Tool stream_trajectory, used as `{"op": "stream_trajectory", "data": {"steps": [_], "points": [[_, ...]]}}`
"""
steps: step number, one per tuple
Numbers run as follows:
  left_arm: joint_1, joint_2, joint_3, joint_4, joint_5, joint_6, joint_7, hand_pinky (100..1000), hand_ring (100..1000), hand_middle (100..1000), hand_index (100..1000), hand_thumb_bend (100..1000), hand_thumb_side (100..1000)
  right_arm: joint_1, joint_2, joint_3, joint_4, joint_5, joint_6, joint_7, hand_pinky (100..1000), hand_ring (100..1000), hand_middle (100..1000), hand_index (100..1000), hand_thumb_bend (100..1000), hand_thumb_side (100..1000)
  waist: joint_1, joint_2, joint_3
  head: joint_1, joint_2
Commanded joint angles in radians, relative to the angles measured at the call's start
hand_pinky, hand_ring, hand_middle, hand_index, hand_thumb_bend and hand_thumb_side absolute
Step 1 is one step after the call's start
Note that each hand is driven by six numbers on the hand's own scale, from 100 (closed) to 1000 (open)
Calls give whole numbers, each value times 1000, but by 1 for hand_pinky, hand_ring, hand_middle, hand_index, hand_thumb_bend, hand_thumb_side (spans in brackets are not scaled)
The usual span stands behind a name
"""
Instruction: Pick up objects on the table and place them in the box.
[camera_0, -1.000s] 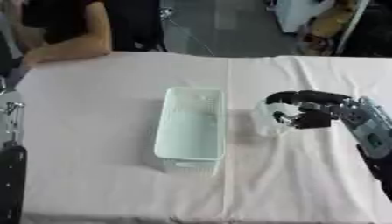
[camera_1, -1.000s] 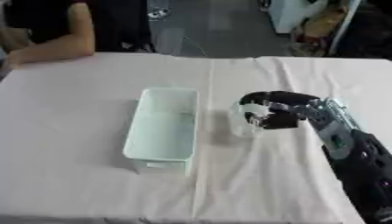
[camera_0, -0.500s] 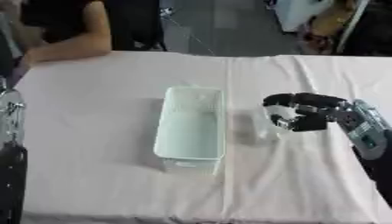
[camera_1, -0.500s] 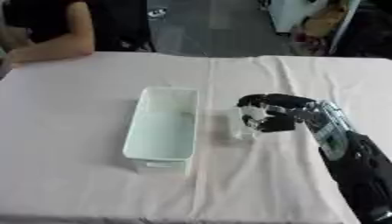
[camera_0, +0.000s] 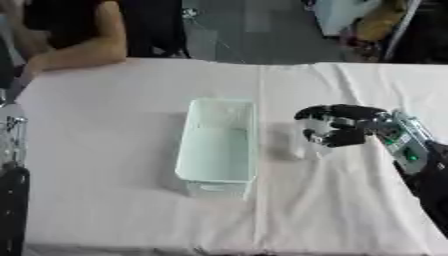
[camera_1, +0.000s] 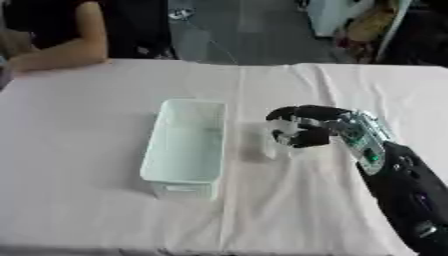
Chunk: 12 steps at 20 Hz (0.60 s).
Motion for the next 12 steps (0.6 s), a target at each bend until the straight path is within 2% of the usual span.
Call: {"op": "stream_trajectory", "data": {"steps": [1, 5, 7, 9, 12], "points": [[-23, 12, -5, -17, 6, -2, -7, 687, 748, 755, 797, 499, 746, -32, -6, 2, 32, 32, -122, 70, 1000, 1000, 1000, 1000, 100, 959, 0, -7, 2, -13, -1], [-27, 11, -7, -17, 7, -3, -12, 687, 749, 755, 796, 501, 741, -52, -3, 17, 67, 78, -159, 53, 1000, 1000, 1000, 1000, 100, 935, -1, -5, 5, -15, -1], [-29, 11, -9, -17, 8, -3, -15, 687, 749, 755, 796, 501, 740, -65, -3, 26, 83, 122, -176, 53, 1000, 1000, 1000, 1000, 166, 926, -1, -4, 6, -18, -1], [-31, 11, -10, -17, 9, -3, -17, 688, 749, 755, 796, 501, 739, -75, 1, 30, 100, 172, -192, 51, 1000, 1000, 1000, 1000, 194, 937, -1, -3, 7, -20, -1], [-33, 11, -12, -17, 10, -4, -20, 688, 750, 756, 796, 501, 738, -80, 10, 24, 124, 223, -207, 30, 1000, 1000, 1000, 1000, 196, 931, -1, -1, 8, -21, -1]]}}
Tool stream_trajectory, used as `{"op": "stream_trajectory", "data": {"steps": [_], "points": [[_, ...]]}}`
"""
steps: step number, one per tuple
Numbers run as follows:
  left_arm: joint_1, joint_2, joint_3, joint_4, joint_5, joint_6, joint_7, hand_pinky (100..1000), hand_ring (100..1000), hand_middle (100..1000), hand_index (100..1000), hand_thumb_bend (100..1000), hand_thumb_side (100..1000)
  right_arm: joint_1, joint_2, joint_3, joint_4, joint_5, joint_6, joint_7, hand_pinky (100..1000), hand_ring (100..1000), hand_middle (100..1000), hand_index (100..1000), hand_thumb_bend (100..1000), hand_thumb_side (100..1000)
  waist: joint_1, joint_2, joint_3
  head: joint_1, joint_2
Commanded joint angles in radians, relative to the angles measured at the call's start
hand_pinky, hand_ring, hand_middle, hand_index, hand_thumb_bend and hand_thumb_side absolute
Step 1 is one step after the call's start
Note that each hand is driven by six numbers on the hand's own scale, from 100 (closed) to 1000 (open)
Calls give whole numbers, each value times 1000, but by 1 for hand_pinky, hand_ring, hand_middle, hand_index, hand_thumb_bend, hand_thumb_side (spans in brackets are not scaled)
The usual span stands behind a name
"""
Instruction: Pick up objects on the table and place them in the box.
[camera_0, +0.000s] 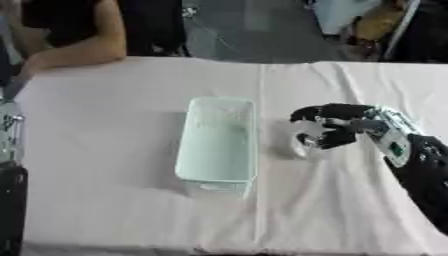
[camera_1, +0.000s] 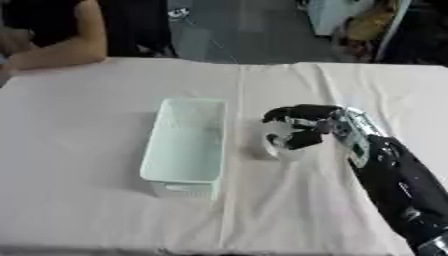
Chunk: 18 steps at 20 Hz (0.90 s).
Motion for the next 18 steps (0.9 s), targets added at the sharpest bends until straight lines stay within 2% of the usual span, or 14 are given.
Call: {"op": "stream_trajectory", "data": {"steps": [1, 4, 5, 6, 7, 8, 9, 10, 11, 12, 13, 14, 15, 18], "points": [[-17, 11, -1, -17, 5, -1, -6, 688, 750, 756, 796, 501, 737, -10, -1, -5, 26, 55, -133, 97, 1000, 1000, 1000, 1000, 187, 926, 2, -5, 1, -12, -1], [-18, 10, -1, -17, 6, -1, -8, 688, 750, 756, 795, 501, 737, -5, 4, -10, 36, 75, -138, 69, 1000, 1000, 1000, 1000, 173, 913, 2, -4, 1, -12, -1], [-18, 10, 0, -17, 5, -2, -8, 689, 751, 757, 795, 502, 735, -2, 4, -11, 36, 81, -138, 60, 952, 1000, 1000, 1000, 146, 861, 2, -4, 1, -12, -1], [-18, 10, 0, -17, 5, -2, -8, 689, 751, 757, 795, 502, 735, 0, 4, -12, 34, 86, -139, 50, 952, 1000, 1000, 1000, 146, 861, 2, -4, 1, -11, -1], [-19, 10, 0, -17, 5, -3, -9, 689, 751, 757, 795, 502, 734, 2, 4, -12, 33, 90, -139, 42, 802, 982, 1000, 1000, 100, 665, 2, -5, 1, -11, -1], [-19, 10, 0, -17, 5, -3, -9, 689, 751, 757, 795, 502, 734, 4, 3, -12, 31, 94, -138, 35, 802, 982, 1000, 1000, 100, 665, 2, -5, 1, -12, -1], [-19, 10, 0, -17, 5, -4, -10, 689, 751, 757, 795, 502, 734, 6, 3, -12, 28, 99, -134, 29, 648, 885, 981, 1000, 100, 412, 2, -5, 1, -12, -1], [-19, 10, 0, -17, 5, -4, -10, 689, 751, 757, 795, 502, 734, 7, 3, -12, 25, 105, -130, 23, 662, 894, 983, 1000, 100, 436, 2, -5, 1, -12, -1], [-19, 10, 0, -17, 5, -4, -10, 689, 751, 758, 795, 502, 734, 8, 2, -12, 23, 111, -124, 18, 448, 747, 927, 1000, 100, 179, 2, -5, 1, -12, -1], [-19, 10, -1, -17, 5, -4, -11, 689, 751, 758, 795, 502, 734, 10, 2, -13, 19, 117, -117, 9, 470, 761, 932, 1000, 100, 183, 2, -5, 1, -12, -1], [-19, 10, 0, -17, 5, -4, -11, 689, 752, 758, 795, 502, 734, 11, 2, -15, 14, 120, -110, -6, 215, 569, 851, 905, 100, 135, 2, -5, 1, -12, -1], [-19, 10, 0, -17, 5, -4, -11, 690, 752, 758, 795, 502, 734, 13, 1, -17, 8, 119, -103, -29, 134, 511, 805, 829, 100, 115, 2, -5, 1, -12, -1], [-19, 10, 0, -17, 5, -5, -11, 690, 752, 758, 795, 502, 734, 15, 0, -19, 3, 117, -98, -54, 100, 436, 714, 698, 100, 100, 2, -5, 1, -12, -1], [-19, 9, -1, -17, 4, -6, -12, 690, 752, 758, 795, 502, 733, 24, -2, -23, -6, 99, -85, -151, 100, 334, 496, 503, 100, 100, 2, -6, 1, -11, -1]]}}
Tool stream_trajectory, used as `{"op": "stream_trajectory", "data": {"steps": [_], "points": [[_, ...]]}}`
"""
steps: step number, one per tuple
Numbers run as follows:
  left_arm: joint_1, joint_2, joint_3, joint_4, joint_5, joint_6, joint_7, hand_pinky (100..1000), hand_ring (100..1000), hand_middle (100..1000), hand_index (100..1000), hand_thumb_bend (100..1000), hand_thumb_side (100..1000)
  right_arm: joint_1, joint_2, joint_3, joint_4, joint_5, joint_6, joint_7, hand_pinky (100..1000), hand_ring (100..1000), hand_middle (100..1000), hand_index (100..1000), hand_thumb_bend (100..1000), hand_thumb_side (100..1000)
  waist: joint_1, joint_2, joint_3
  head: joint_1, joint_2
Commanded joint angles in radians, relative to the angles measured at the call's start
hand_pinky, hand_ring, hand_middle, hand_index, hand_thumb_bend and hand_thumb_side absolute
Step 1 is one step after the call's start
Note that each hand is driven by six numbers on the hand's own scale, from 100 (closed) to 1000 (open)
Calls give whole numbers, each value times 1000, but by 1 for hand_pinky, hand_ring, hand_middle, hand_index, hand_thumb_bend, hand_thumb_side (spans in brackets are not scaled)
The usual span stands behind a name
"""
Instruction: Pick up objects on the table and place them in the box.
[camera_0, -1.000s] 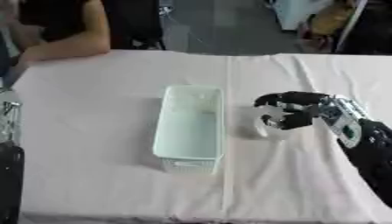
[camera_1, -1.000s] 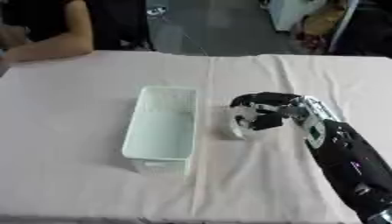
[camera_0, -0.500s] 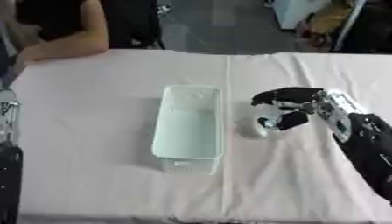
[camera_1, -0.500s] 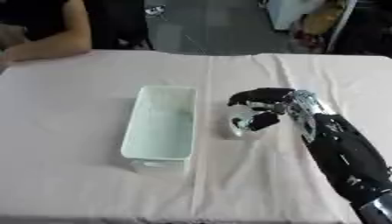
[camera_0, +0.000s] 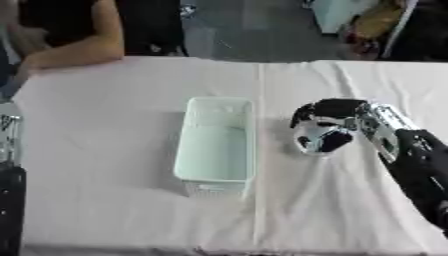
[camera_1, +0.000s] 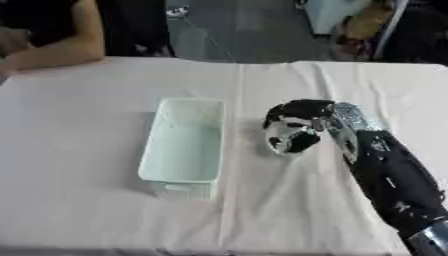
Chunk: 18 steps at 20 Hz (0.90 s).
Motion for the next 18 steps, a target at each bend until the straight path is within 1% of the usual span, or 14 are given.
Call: {"op": "stream_trajectory", "data": {"steps": [1, 3, 4, 9, 15, 18], "points": [[-12, 9, 0, -17, 1, -2, -2, 690, 752, 758, 795, 502, 732, 8, -19, -4, -2, -9, -5, -70, 100, 286, 423, 431, 100, 100, 2, -6, 0, -11, -1], [-12, 9, 0, -17, 1, -3, -2, 689, 752, 758, 796, 503, 732, 13, -20, -6, -5, -26, -4, -126, 100, 261, 337, 367, 100, 100, 2, -6, 0, -10, -1], [-12, 9, 0, -17, 1, -3, -2, 690, 752, 758, 796, 502, 732, 16, -21, -6, -6, -32, -5, -148, 100, 253, 325, 353, 100, 100, 2, -7, 0, -11, -1], [-11, 9, 1, -17, 0, -4, -2, 690, 752, 759, 795, 503, 731, 20, -25, -4, -2, -38, -7, -200, 100, 244, 315, 347, 100, 101, 2, -7, 1, -12, -1], [-11, 9, 2, -17, -1, -5, -1, 690, 752, 759, 795, 503, 731, 22, -28, -5, -9, -44, -9, -217, 100, 235, 310, 343, 100, 100, 1, -8, 2, -13, -1], [-11, 9, 2, -17, -1, -4, -1, 690, 752, 759, 795, 502, 731, 26, -30, -19, -44, -65, -1, -229, 100, 207, 308, 342, 100, 100, 2, -8, 1, -11, -1]]}}
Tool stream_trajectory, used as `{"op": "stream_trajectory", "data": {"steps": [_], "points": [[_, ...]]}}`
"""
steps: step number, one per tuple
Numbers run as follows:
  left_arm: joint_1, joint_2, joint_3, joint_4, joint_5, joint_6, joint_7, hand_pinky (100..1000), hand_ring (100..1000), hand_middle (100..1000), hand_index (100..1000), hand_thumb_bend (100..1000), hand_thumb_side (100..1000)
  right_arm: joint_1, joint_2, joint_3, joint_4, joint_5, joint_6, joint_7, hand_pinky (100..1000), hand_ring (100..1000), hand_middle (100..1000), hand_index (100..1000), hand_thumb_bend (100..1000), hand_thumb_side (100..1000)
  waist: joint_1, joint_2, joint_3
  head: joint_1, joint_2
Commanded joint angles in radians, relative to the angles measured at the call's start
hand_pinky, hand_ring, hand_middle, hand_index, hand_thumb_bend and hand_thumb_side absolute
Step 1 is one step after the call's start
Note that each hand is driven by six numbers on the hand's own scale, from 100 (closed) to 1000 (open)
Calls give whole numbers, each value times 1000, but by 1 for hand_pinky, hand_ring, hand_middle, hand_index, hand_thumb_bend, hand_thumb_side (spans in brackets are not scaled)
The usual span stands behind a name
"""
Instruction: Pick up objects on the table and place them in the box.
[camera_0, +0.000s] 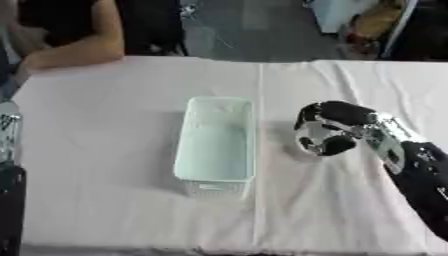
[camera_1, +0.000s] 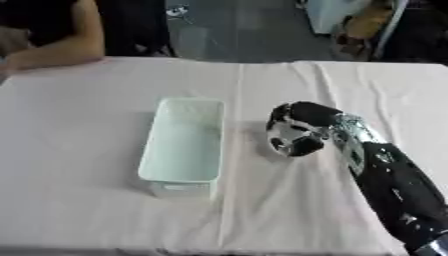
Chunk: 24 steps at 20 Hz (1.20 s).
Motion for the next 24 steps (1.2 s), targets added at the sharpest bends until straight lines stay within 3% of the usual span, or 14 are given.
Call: {"op": "stream_trajectory", "data": {"steps": [1, 4, 6, 11, 15, 24], "points": [[-11, 9, 3, -17, -1, -4, 0, 690, 752, 759, 795, 502, 732, -3, -21, -22, -62, -34, 11, -16, 100, 191, 305, 341, 100, 100, 2, -8, 0, -10, -1], [-10, 10, 4, -17, -3, -3, 2, 691, 753, 759, 795, 499, 733, 2, -10, -67, -213, -106, 49, -46, 100, 164, 301, 338, 100, 100, 3, -7, -2, -9, -1], [-9, 10, 4, -17, -3, -3, 2, 691, 752, 759, 794, 499, 733, 5, -3, -89, -346, -159, 87, -56, 100, 199, 300, 336, 100, 100, 4, -7, -4, -10, -1], [-10, 10, 5, -17, -4, -4, 2, 690, 752, 759, 794, 503, 729, 16, 4, -87, -590, -222, 156, -19, 100, 243, 302, 333, 100, 100, 3, -10, -6, -15, -1], [-10, 9, 5, -17, -4, -5, 1, 690, 752, 759, 795, 503, 728, 22, 7, -71, -640, -233, 165, 19, 100, 248, 303, 332, 100, 100, 2, -11, -4, -18, -1], [-10, 10, 4, -17, -4, -6, 0, 691, 752, 759, 794, 501, 728, 15, 10, -63, -651, -242, 163, 29, 100, 249, 305, 332, 100, 100, 2, -11, -3, -18, -1]]}}
